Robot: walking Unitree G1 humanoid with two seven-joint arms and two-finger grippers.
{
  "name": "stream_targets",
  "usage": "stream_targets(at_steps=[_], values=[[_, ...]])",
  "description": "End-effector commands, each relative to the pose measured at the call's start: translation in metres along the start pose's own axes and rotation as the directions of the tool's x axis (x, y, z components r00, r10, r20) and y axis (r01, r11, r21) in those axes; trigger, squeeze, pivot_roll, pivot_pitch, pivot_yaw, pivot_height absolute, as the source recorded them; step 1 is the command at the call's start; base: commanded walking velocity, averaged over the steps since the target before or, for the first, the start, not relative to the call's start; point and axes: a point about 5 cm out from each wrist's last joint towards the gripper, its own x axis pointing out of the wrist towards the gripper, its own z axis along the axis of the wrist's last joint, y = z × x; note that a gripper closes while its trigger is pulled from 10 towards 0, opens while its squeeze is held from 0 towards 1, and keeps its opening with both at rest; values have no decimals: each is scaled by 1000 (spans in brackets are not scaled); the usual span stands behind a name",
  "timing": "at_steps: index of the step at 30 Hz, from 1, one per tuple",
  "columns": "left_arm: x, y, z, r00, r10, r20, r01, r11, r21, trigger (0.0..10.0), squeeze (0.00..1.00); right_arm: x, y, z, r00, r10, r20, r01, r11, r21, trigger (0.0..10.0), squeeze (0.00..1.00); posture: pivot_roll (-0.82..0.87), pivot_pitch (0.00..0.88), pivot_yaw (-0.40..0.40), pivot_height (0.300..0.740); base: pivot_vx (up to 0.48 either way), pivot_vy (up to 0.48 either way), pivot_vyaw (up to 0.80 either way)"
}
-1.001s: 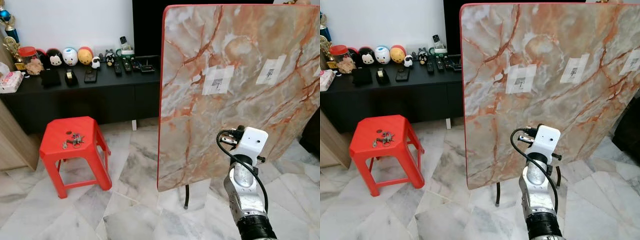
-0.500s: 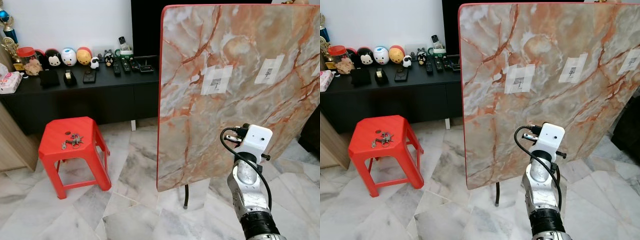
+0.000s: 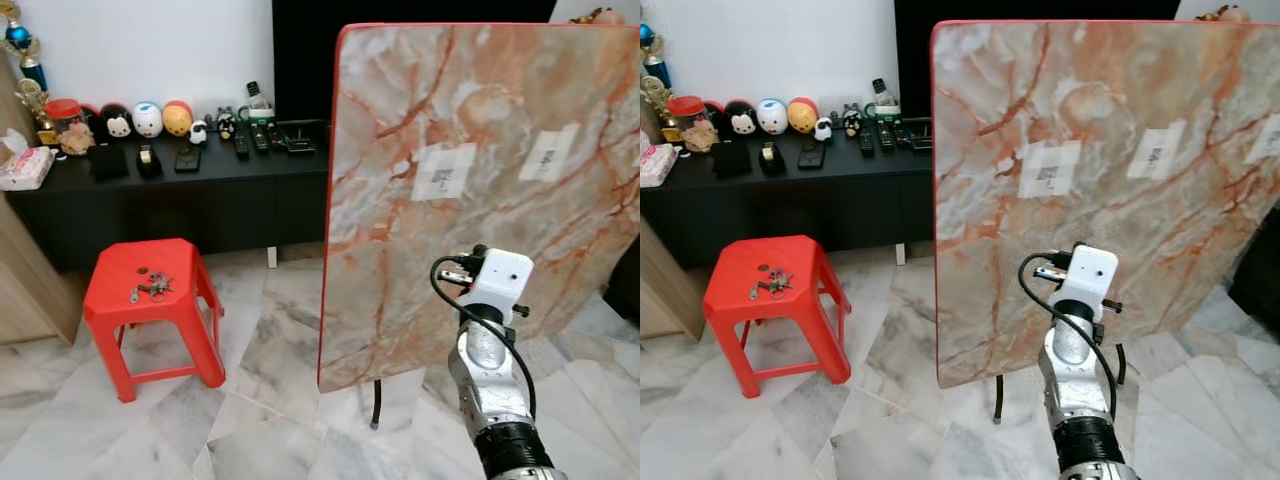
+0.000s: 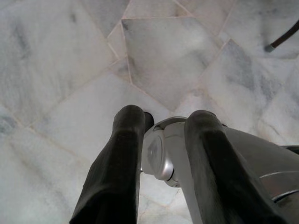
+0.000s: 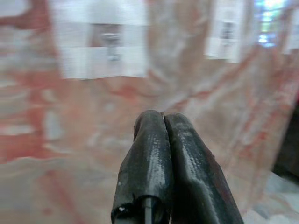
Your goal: Hang keys on a hook
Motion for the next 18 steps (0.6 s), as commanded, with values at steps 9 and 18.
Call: stream_targets(at_steps=[9, 18], values=[[-5, 7, -9, 1000, 2, -27, -2, 1000, -4, 10000, 0, 1, -2, 3, 1000, -7, 21, 7, 1000, 9, 10000, 0, 70, 0, -98, 740, 278, 0, 0], [-2, 1, -4, 1000, -16, -18, 17, 1000, 13, 10000, 0, -1, -3, -1, 999, -37, 2, 37, 999, 28, 10000, 0, 81, 0, -106, 740, 90, 0, 0]])
